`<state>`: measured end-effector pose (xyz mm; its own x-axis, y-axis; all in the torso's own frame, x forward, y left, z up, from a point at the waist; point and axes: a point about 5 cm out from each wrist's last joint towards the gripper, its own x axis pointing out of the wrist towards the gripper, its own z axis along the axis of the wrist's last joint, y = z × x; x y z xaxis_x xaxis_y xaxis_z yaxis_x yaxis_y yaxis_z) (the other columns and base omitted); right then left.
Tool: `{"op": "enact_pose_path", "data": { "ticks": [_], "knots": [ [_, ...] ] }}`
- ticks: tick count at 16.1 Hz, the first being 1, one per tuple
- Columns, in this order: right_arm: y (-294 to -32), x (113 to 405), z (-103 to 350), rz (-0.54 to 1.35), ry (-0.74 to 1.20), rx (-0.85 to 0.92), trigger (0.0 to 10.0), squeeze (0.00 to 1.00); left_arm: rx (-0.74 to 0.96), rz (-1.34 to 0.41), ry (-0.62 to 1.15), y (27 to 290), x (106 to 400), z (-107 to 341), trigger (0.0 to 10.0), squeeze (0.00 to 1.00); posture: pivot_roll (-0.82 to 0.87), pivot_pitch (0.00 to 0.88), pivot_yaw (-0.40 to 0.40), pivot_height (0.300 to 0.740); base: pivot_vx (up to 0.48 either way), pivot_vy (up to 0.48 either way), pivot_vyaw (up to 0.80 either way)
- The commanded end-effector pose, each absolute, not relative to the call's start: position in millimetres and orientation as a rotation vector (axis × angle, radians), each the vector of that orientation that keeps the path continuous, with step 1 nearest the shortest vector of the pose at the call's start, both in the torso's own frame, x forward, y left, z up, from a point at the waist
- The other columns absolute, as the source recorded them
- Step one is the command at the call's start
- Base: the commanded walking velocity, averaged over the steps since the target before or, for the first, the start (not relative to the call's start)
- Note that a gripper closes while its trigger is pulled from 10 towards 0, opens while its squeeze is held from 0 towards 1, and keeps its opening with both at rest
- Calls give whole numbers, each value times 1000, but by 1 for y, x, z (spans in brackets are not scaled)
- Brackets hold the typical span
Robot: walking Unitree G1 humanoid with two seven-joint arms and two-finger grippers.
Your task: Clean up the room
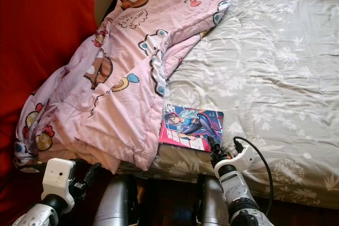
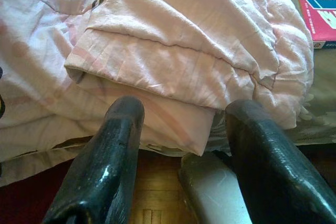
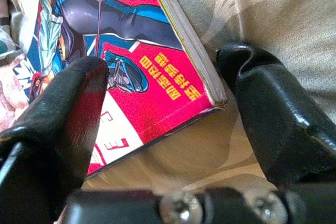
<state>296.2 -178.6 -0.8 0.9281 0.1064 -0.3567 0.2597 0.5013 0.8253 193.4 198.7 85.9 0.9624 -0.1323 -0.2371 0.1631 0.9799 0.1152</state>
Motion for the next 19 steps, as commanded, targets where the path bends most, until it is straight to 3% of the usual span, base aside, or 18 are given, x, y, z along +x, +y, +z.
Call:
{"op": "enact_pose_path", "data": {
  "ticks": [1,9,19],
  "knots": [
    [-149,276,-23,-50,562,1085,0,0,155,-147,253,201,190,81,10000,0,279,258,89,587,0,0,0],
    [-135,290,-9,58,512,1094,0,0,169,-154,247,198,195,78,10000,0,272,245,77,587,0,0,0],
    [-121,310,16,222,387,1068,0,0,191,-153,217,193,216,73,10000,0,252,165,67,587,0,0,0]
  ]
}}
